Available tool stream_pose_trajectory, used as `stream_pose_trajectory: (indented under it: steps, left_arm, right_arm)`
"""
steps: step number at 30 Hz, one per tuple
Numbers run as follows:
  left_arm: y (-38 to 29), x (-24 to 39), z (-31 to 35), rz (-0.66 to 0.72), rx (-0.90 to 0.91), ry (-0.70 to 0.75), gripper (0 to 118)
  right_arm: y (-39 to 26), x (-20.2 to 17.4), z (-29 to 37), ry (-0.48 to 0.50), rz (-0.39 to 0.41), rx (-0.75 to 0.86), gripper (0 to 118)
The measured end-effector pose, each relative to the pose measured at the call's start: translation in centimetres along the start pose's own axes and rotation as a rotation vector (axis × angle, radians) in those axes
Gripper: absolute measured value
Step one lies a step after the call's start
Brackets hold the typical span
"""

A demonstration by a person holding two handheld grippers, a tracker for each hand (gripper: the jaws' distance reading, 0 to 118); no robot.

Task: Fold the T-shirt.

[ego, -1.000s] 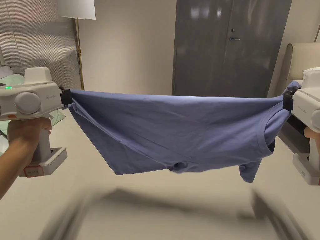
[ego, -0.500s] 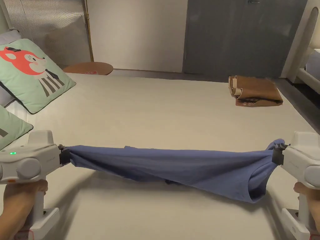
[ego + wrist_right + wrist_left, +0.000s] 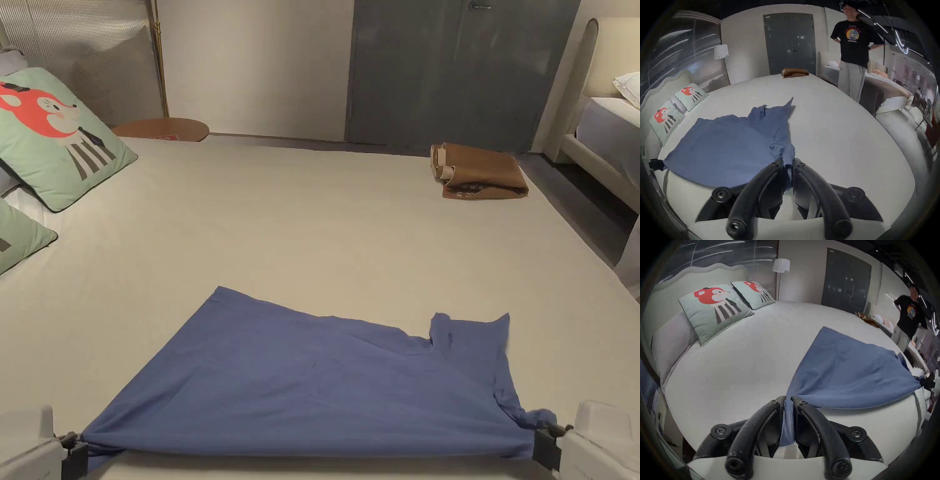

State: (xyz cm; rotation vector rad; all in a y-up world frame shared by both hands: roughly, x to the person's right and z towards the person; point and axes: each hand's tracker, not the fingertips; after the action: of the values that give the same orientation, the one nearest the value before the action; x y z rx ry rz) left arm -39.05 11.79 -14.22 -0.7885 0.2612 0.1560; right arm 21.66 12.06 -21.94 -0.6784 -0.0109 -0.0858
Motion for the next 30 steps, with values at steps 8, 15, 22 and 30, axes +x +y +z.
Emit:
stream_pose_trajectory:
  steps: [8, 15, 22, 30]
  left_arm:
    - [-3.7, -0.7, 1.5, -0.035, -0.118, 0.032, 4]
    - [-2.8, 0.5, 1.2, -0.036, -0.150, 0.078, 20]
    - [4.1, 5.6, 5.8, -0.014, 0.158, -0.066, 108]
    - [9.8, 13.6, 12.1, -0.080, 0.625, -0.148, 108]
  right_arm:
    - [-6.5, 0.4, 1.0, -0.048, 0.072, -0.136, 8]
    - [-4.9, -1.8, 3.5, -0.076, 0.057, -0.124, 37]
    - [1.4, -4.3, 7.7, -0.018, 0.049, 0.202, 106]
    - [6.8, -9.0, 13.0, -0.036, 0.091, 0.555, 106]
